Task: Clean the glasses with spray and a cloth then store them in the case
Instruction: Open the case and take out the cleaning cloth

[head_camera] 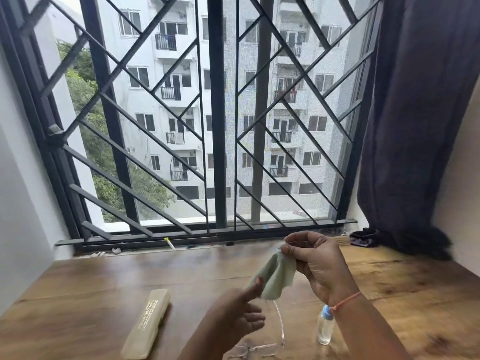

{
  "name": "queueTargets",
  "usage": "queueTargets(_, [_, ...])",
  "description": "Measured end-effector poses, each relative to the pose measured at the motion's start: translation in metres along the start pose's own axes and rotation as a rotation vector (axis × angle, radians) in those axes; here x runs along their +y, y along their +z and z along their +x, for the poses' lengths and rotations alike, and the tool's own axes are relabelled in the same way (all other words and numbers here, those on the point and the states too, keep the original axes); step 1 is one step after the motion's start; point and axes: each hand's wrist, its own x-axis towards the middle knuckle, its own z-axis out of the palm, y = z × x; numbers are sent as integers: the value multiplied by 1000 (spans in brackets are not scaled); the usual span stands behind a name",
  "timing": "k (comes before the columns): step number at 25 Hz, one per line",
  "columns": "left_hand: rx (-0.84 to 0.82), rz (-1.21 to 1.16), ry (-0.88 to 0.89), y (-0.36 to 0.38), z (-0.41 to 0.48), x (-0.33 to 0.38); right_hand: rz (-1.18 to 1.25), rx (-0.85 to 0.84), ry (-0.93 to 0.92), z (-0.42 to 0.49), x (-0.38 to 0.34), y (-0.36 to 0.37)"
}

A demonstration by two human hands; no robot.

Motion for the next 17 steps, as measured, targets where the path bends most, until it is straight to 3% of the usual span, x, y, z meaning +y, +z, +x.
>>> queueTargets(2, [-71,-195,-71,3,-1,-3,13,-6,4,0,-1,0])
queueTargets(4, [-34,-297,13,1,-2,0,14,10,6,0,-1,-2])
queueTargets(7, [69,-191,164,-8,-2,10,-4,44,16,3,4,-11])
queueTargets(12, [168,-30,287,-15,-3,29,-90,-38,129,-1,8,-21])
queueTargets(14, [179,8,307,-14,-3,36,-291,-73,102,-3,8,-26])
queueTargets(17, [183,21,281,-15,-1,39,-776,-60,-33,-4,17,-33])
